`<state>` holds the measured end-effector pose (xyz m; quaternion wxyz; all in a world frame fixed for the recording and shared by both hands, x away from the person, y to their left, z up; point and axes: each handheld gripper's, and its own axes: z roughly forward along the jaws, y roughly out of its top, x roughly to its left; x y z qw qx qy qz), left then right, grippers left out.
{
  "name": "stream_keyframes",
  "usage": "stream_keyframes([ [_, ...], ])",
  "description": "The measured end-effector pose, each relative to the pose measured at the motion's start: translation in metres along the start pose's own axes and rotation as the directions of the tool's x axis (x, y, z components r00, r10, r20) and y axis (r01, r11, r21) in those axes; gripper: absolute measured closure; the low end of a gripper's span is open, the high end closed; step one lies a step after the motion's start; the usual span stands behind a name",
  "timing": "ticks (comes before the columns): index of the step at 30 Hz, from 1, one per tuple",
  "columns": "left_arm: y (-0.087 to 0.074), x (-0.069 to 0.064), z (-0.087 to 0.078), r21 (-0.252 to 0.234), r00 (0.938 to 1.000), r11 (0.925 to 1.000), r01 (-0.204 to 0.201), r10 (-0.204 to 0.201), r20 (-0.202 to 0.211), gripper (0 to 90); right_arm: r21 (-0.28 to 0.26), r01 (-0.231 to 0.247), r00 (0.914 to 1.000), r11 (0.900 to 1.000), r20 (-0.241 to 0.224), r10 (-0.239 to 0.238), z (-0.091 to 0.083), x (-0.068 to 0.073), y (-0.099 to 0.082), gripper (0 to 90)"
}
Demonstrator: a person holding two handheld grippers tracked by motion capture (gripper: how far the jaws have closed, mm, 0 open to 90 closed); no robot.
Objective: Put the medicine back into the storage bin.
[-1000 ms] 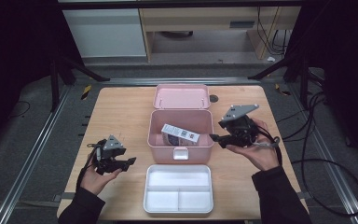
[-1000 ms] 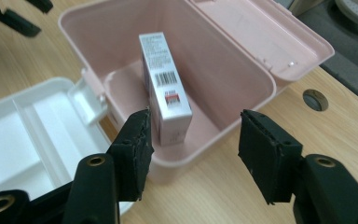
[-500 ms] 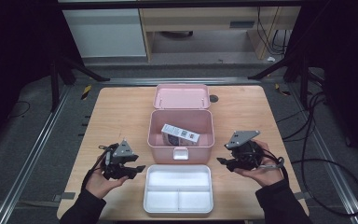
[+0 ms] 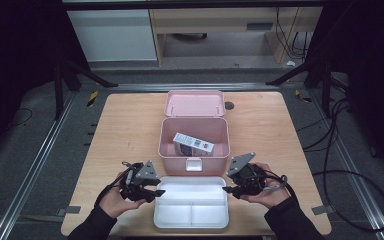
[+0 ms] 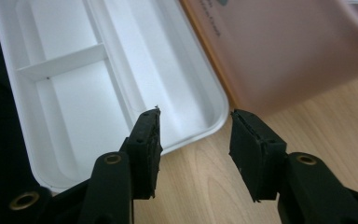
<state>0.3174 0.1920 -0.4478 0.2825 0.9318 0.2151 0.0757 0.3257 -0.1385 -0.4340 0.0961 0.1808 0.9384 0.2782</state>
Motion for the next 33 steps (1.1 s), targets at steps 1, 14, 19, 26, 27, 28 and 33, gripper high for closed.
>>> stream_keyframes([
  [1,0.0,-0.002,0.002,0.009,0.9999,0.9999,-0.008,0.008,0.006,61.2,0.004,0.001,1.0,1.0,-0.01,-0.001,0.003,0.001,0.0,54.2],
  [14,0.005,-0.013,0.026,0.144,0.9947,0.9857,-0.088,0.08,0.064,67.1,0.13,0.101,0.9893,0.9864,-0.118,-0.086,0.041,0.019,0.005,65.5],
  [19,0.005,-0.013,0.033,0.187,0.9936,0.9771,-0.102,0.09,0.067,69.4,0.185,0.117,0.9864,0.9758,-0.136,-0.092,0.05,0.022,0.006,70.3],
  [26,0.006,-0.014,0.043,0.247,0.9904,0.9602,-0.131,0.116,0.075,75.0,0.234,0.137,0.9821,0.9625,-0.16,-0.1,0.06,0.023,0.008,75.7],
  [27,0.007,-0.014,0.044,0.25,0.9897,0.9585,-0.136,0.12,0.079,75.9,0.239,0.149,0.9807,0.9595,-0.16,-0.112,0.062,0.023,0.008,76.2],
  [28,0.007,-0.013,0.044,0.254,0.9892,0.9574,-0.138,0.121,0.083,76.6,0.25,0.15,0.9801,0.9565,-0.165,-0.11,0.063,0.023,0.009,77.3],
  [33,0.008,-0.013,0.046,0.271,0.9873,0.9509,-0.149,0.127,0.096,78.9,0.267,0.165,0.9771,0.9495,-0.176,-0.12,0.067,0.024,0.01,79.0],
])
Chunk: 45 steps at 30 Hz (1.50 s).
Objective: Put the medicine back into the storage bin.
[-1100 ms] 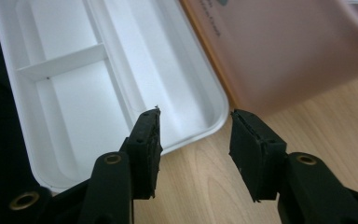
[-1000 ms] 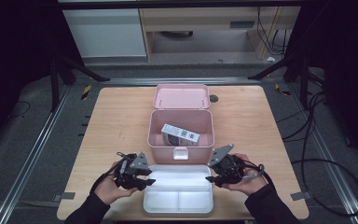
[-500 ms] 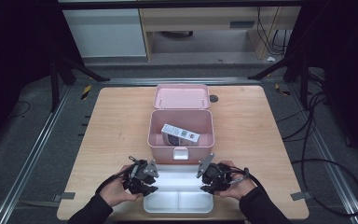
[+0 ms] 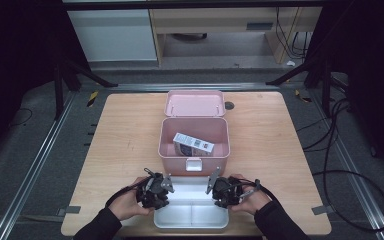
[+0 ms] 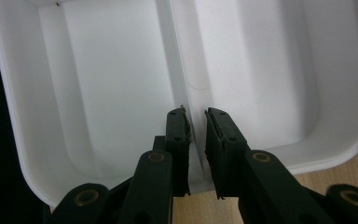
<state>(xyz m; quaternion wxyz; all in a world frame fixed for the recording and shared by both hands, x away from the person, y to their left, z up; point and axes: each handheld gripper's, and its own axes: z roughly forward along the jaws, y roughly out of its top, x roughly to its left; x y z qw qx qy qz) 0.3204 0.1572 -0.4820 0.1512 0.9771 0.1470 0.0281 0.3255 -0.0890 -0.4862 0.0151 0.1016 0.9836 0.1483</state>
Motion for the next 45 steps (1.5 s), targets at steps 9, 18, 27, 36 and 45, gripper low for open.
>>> stream_keyframes([
  [9,0.006,0.004,0.002,0.053,0.999,0.998,-0.035,0.033,0.028,81.2,0.046,0.014,0.9998,0.9988,-0.013,-0.014,0.003,-0.002,0.005,84.8],
  [18,0.008,0.004,-0.002,0.078,0.9967,0.9954,-0.055,0.05,0.063,83.6,0.048,0.022,0.9996,0.9986,-0.015,-0.022,-0.003,0.001,0.006,85.4],
  [27,0.013,-0.021,-0.037,0.034,0.9914,0.993,-0.113,0.11,0.071,85.3,0.01,0.014,0.9995,0.9998,-0.029,-0.014,-0.034,0.019,0.0,85.0],
  [36,0.026,-0.03,-0.076,0.014,0.9935,0.9939,-0.109,0.108,0.036,85.3,-0.046,0.009,0.9999,0.9989,-0.007,-0.009,-0.076,0.027,0.001,84.8],
  [45,0.048,-0.015,-0.129,-0.023,0.9866,0.9868,-0.16,0.16,-0.034,86.4,-0.117,0.027,0.9987,0.9928,0.046,-0.022,-0.133,0.011,0.01,84.3],
])
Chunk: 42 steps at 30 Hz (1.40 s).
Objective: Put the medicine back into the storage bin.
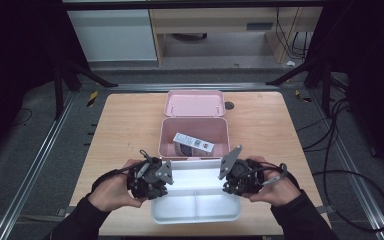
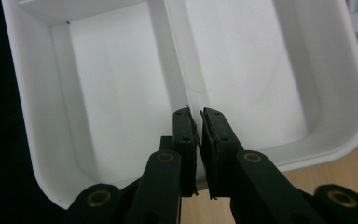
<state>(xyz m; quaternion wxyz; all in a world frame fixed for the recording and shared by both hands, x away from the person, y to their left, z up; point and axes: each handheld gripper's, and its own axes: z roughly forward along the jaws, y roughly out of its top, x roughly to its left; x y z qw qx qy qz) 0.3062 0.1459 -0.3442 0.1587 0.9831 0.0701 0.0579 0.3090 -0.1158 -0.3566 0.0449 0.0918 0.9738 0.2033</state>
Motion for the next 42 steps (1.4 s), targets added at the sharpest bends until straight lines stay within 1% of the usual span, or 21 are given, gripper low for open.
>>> stream_keyframes([
  [1,0.0,0.0,0.0,0.0,1.0,1.0,0.0,0.0,0.0,86.4,-0.011,0.008,0.9999,0.9999,0.011,-0.008,-0.006,-0.006,0.003,84.3],
  [2,0.004,0.009,-0.006,-0.009,0.9997,0.9999,-0.013,0.013,-0.019,86.4,-0.011,0.008,0.9997,0.9999,0.023,-0.007,-0.011,-0.01,0.005,84.3],
  [3,0.004,0.009,-0.006,-0.009,0.9997,0.9999,-0.013,0.013,-0.019,86.4,-0.011,0.008,0.9997,0.9999,0.023,-0.007,-0.011,-0.01,0.005,84.3],
  [4,0.007,0.021,-0.011,-0.008,0.9996,0.9998,-0.018,0.018,-0.023,86.4,-0.021,0.012,0.9994,0.9997,0.034,-0.011,-0.017,-0.02,0.009,84.3],
  [7,0.012,0.04,-0.016,-0.011,0.9996,0.9997,-0.02,0.02,-0.019,86.6,-0.027,0.013,0.9992,0.9996,0.038,-0.012,-0.022,-0.035,0.013,84.3],
  [9,0.014,0.044,-0.017,-0.013,0.9994,0.9996,-0.024,0.024,-0.024,86.8,-0.037,0.016,0.9988,0.9992,0.048,-0.014,-0.024,-0.047,0.015,84.1],
  [10,0.017,0.055,-0.02,-0.008,0.999,0.9993,-0.036,0.036,-0.028,87.0,-0.042,0.016,0.9985,0.999,0.052,-0.013,-0.025,-0.054,0.017,84.0],
  [14,0.021,0.079,-0.022,-0.01,0.999,0.9995,-0.031,0.031,-0.032,86.9,-0.059,0.019,0.9979,0.9981,0.063,-0.015,-0.026,-0.074,0.02,84.0],
  [15,0.021,0.079,-0.022,-0.01,0.999,0.9995,-0.031,0.031,-0.032,86.8,-0.061,0.02,0.9974,0.998,0.07,-0.015,-0.026,-0.079,0.021,84.1],
  [16,0.023,0.09,-0.022,-0.011,0.9991,0.9996,-0.027,0.027,-0.032,86.8,-0.062,0.02,0.9972,0.9979,0.073,-0.015,-0.026,-0.085,0.023,84.0],
  [17,0.023,0.09,-0.022,-0.011,0.9991,0.9996,-0.027,0.027,-0.032,86.7,-0.063,0.021,0.9967,0.9978,0.08,-0.016,-0.026,-0.089,0.023,83.8],
  [18,0.024,0.103,-0.023,-0.008,0.999,0.9996,-0.028,0.028,-0.034,86.8,-0.069,0.022,0.9964,0.9974,0.083,-0.016,-0.025,-0.096,0.025,83.9],
  [21,0.026,0.118,-0.024,0.003,0.9988,0.9998,-0.022,0.022,-0.043,86.6,-0.071,0.022,0.9962,0.9972,0.086,-0.016,-0.024,-0.109,0.029,83.9],
  [22,0.026,0.118,-0.024,0.003,0.9988,0.9998,-0.022,0.022,-0.043,86.6,-0.071,0.022,0.9962,0.9972,0.086,-0.016,-0.024,-0.109,0.029,83.9],
  [24,0.026,0.126,-0.023,0.004,0.9989,0.9998,-0.019,0.019,-0.042,86.7,-0.077,0.023,0.9961,0.9967,0.087,-0.016,-0.021,-0.124,0.033,83.6],
  [25,0.026,0.129,-0.023,0.005,0.999,0.9999,-0.015,0.015,-0.041,86.7,-0.077,0.023,0.9961,0.9967,0.087,-0.016,-0.021,-0.124,0.033,83.6],
  [26,0.026,0.138,-0.021,0.006,0.9991,1.0,-0.008,0.008,-0.042,86.7,-0.08,0.025,0.9958,0.9965,0.089,-0.018,-0.019,-0.133,0.035,83.5],
  [27,0.026,0.138,-0.021,0.006,0.9991,1.0,-0.008,0.008,-0.042,86.6,-0.08,0.025,0.9958,0.9965,0.089,-0.018,-0.019,-0.133,0.035,83.5],
  [31,0.024,0.155,-0.008,0.019,0.9996,0.9998,0.001,-0.001,-0.027,86.5,-0.077,0.025,0.9961,0.9967,0.087,-0.018,-0.007,-0.149,0.036,83.5],
  [34,0.023,0.168,0.005,0.029,0.9999,0.9996,0.005,-0.005,-0.017,86.3,-0.065,-0.003,0.9969,0.9979,0.078,0.008,0.007,-0.161,0.034,83.1],
  [42,0.022,0.188,0.034,0.047,0.9998,0.9988,0.017,-0.017,0.014,85.3,-0.01,-0.052,0.9957,0.9986,0.076,0.053,0.031,-0.174,0.03,83.3],
])
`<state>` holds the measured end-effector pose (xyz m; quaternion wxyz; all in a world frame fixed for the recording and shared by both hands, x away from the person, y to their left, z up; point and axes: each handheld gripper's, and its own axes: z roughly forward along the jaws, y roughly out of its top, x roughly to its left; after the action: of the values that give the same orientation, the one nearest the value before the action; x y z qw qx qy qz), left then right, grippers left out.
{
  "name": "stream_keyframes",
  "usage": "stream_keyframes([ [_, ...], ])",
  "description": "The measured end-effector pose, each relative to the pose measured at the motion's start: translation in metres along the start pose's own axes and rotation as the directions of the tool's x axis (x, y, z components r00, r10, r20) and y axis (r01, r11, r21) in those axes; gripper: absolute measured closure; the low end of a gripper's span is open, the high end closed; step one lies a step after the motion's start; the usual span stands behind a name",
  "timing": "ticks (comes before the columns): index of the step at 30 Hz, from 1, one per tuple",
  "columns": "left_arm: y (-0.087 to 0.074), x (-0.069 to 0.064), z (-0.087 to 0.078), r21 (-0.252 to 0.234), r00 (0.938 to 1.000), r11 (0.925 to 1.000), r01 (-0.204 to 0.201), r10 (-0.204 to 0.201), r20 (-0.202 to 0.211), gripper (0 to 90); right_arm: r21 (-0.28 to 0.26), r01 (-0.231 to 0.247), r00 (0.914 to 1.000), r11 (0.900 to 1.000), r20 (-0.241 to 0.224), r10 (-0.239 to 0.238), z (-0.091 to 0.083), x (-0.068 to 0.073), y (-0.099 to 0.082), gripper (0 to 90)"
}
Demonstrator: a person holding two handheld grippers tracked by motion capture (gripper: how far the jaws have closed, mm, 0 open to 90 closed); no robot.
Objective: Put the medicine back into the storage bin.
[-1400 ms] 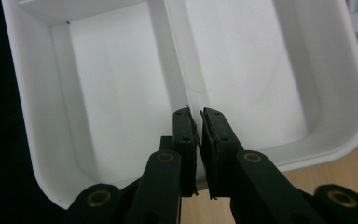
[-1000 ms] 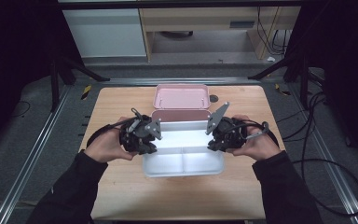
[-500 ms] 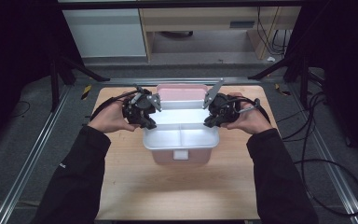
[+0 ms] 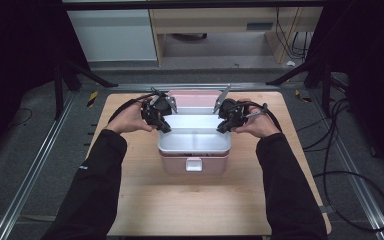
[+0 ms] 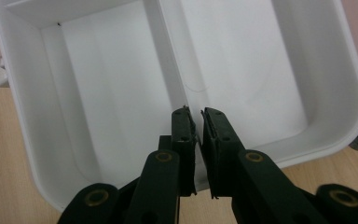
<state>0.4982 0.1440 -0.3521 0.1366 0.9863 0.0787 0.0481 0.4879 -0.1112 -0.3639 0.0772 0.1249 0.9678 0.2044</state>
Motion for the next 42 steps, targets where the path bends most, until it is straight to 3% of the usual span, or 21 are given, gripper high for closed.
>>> stream_keyframes([
  [5,-0.001,0.0,0.011,0.022,0.9999,0.9997,-0.014,0.014,-0.007,85.0,0.004,-0.001,1.0,1.0,0.007,0.001,0.006,0.002,-0.002,83.3],
  [8,-0.003,0.0,0.011,0.008,0.9999,0.9999,-0.011,0.011,-0.002,84.6,0.009,-0.005,0.9999,0.9999,0.013,0.005,0.007,0.005,-0.002,83.4],
  [12,-0.002,-0.006,0.012,0.019,0.9993,0.9991,-0.037,0.037,0.001,85.3,0.022,-0.002,0.9999,0.9998,0.01,0.002,0.006,0.009,-0.002,83.9],
  [18,0.0,-0.01,0.017,0.054,0.9993,0.9979,-0.038,0.037,0.011,85.6,0.039,0.006,1.0,0.9992,0.003,-0.006,0.009,0.016,-0.003,84.0],
  [22,-0.001,-0.009,0.022,0.055,0.9994,0.9981,-0.03,0.029,0.019,84.9,-0.006,-0.008,1.0,1.0,0.004,0.008,0.014,0.016,-0.011,82.8],
  [29,-0.012,-0.023,0.022,-0.003,0.9995,0.9999,-0.017,0.017,0.026,85.0,-0.035,-0.013,0.9999,0.9993,0.004,0.013,0.015,0.024,-0.018,81.7],
  [33,-0.015,-0.032,0.02,-0.007,0.9998,0.9998,-0.018,0.018,0.011,84.7,-0.031,-0.009,1.0,0.9995,0.003,0.009,0.014,0.032,-0.017,81.6],
  [37,-0.018,-0.036,0.015,-0.034,0.9992,0.9993,0.014,-0.015,-0.036,81.2,-0.023,-0.022,0.9995,0.9995,0.023,0.022,0.012,0.037,-0.015,77.0],
  [39,-0.023,-0.038,0.003,-0.107,0.9975,0.9933,0.043,-0.048,-0.052,76.9,-0.066,-0.031,0.9988,0.9973,0.036,0.034,0.005,0.039,-0.014,70.9],
  [40,-0.024,-0.038,-0.001,-0.129,0.9965,0.9902,0.053,-0.061,-0.057,73.3,-0.106,-0.05,0.9961,0.9931,0.067,0.057,-0.003,0.041,-0.014,63.9],
  [42,-0.029,-0.04,-0.01,-0.173,0.9916,0.9815,0.082,-0.098,-0.084,70.5,-0.124,-0.062,0.9934,0.9903,0.089,0.073,-0.007,0.041,-0.015,61.9],
])
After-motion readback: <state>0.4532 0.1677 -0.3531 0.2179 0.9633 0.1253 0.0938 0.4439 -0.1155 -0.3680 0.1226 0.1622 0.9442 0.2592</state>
